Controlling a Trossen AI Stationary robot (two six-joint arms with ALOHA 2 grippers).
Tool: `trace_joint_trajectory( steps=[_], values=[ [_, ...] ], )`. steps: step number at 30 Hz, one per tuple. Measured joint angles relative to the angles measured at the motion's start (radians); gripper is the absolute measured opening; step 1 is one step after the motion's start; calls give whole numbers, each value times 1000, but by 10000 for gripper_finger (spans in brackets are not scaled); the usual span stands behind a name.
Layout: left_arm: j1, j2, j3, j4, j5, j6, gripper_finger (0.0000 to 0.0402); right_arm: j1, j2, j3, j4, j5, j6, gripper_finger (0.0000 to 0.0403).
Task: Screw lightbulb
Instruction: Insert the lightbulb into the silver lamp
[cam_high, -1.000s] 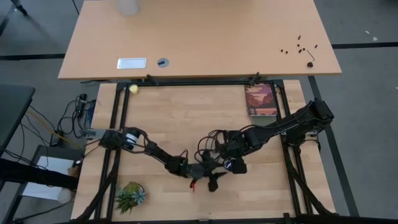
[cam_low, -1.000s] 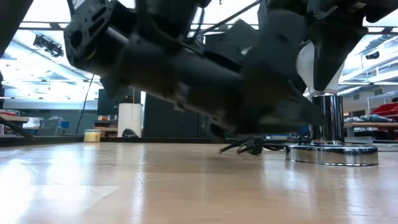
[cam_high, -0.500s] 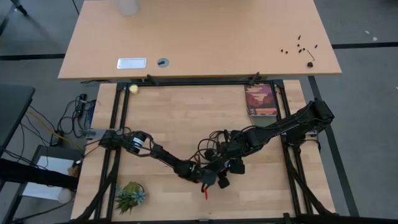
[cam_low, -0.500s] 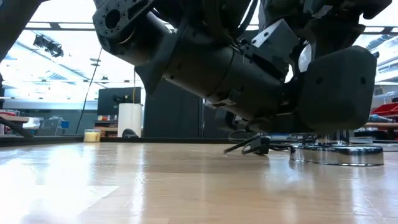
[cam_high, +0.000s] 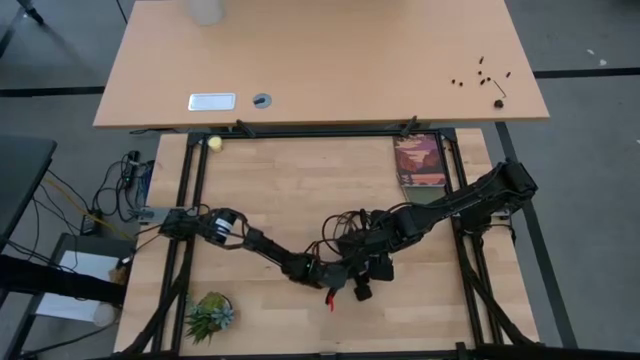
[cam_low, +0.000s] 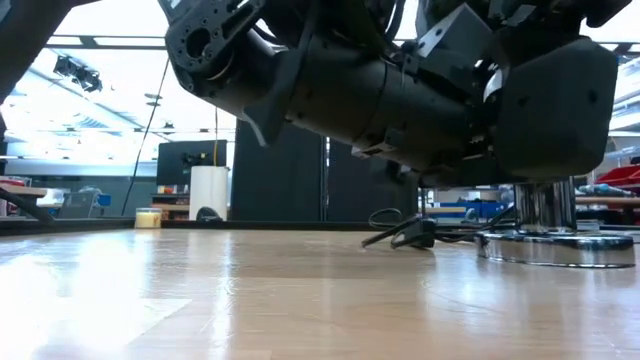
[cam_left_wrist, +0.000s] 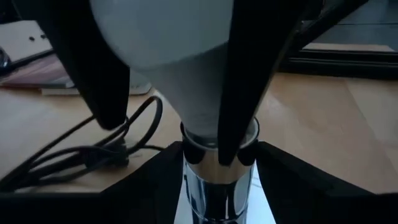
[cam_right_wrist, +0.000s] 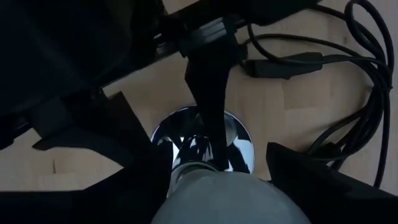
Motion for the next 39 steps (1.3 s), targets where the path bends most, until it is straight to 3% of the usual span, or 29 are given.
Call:
trace_joint_trajectory(
  steps=[17,26,39],
  values=[
    [39,-3,2,-69,-8,-23,203,8,-56,0,-55,-4,62,260],
    [38,-3,1,-66,24,-33,203,10,-65,-18,-26,24,42,280],
    [35,-2,0,-67,28,-34,203,10,-67,-71,50,30,56,265]
  ],
)
